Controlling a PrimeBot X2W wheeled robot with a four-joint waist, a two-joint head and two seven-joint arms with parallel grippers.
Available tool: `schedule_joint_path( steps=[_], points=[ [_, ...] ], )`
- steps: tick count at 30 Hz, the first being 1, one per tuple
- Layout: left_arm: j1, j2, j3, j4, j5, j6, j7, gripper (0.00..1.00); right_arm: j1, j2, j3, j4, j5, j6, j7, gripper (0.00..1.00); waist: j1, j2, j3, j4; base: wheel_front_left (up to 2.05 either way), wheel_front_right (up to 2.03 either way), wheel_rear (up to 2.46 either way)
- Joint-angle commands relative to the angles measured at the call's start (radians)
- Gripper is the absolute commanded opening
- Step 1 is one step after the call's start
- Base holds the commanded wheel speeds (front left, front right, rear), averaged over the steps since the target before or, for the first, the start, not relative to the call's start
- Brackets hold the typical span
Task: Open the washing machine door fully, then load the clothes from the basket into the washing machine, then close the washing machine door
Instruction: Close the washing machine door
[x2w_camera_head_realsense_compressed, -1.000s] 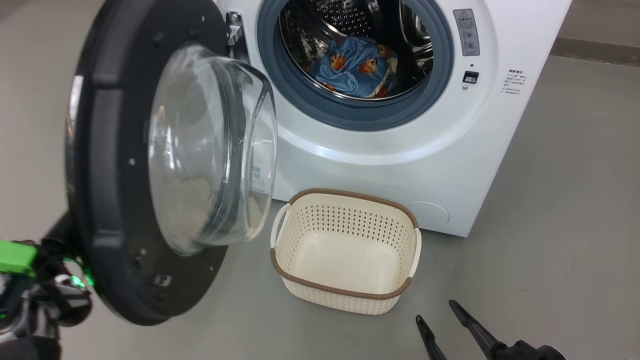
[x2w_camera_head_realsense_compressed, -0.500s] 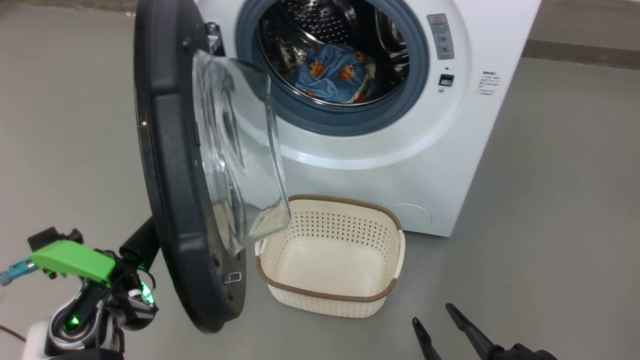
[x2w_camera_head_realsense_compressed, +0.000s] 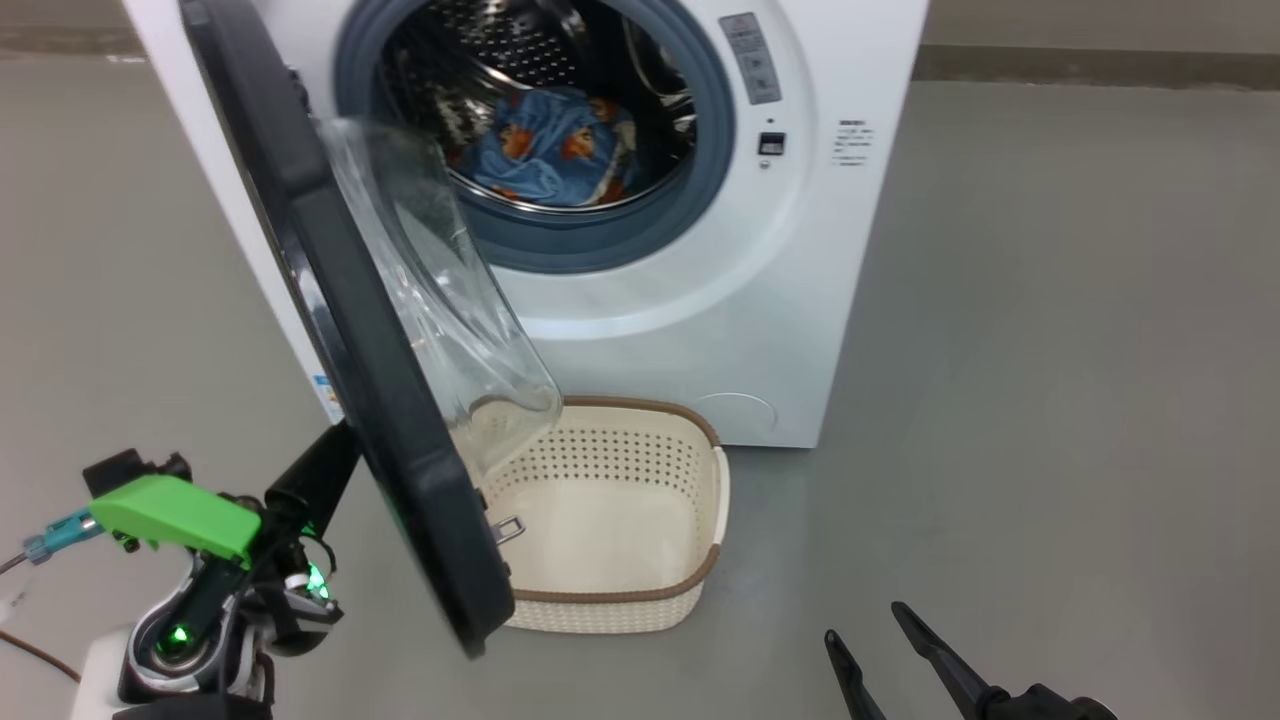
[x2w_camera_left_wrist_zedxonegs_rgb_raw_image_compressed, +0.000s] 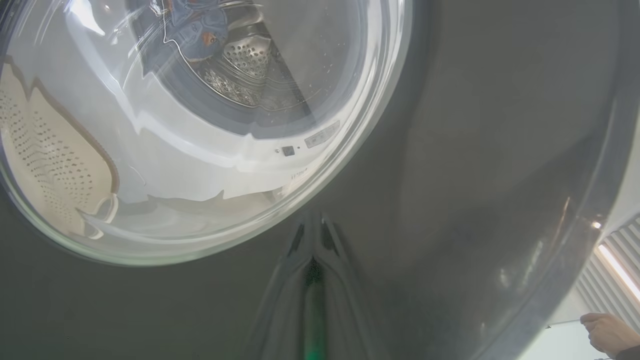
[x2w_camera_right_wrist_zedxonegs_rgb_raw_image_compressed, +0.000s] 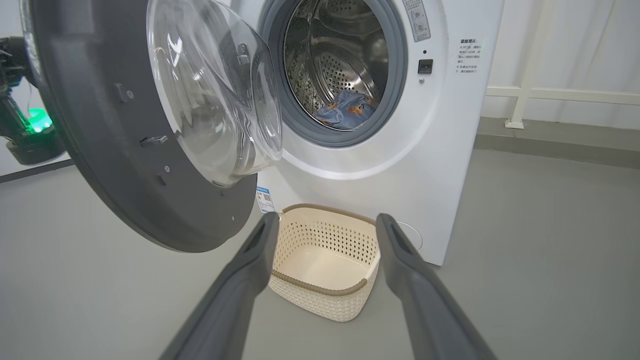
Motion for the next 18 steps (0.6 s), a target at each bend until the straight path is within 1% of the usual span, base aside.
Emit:
schedule_joint_path(
  steps=[1,11,18],
  points=[
    [-0.053,0.006,0.006,-0.031,-0.005,-0.007,0.001,0.0,-0.042,0.002,0.018,-0.028,0.002,0.003,-0.005,1.0,0.0,0.0,0.011,-0.037,0.0,0.0,0.0],
    [-0.102,0.004,-0.043,0.003,-0.02,-0.007,-0.063,0.0,-0.058,0.005,0.021,-0.029,-0.003,0.003,-0.005,1.0,0.0,0.0,0.029,-0.1,0.0,0.0,0.0],
    [-0.131,0.004,-0.067,0.022,-0.02,-0.007,-0.093,0.0,-0.064,0.007,0.023,-0.03,-0.004,0.003,-0.005,1.0,0.0,0.0,0.034,-0.131,0.0,0.0,0.0]
  ],
)
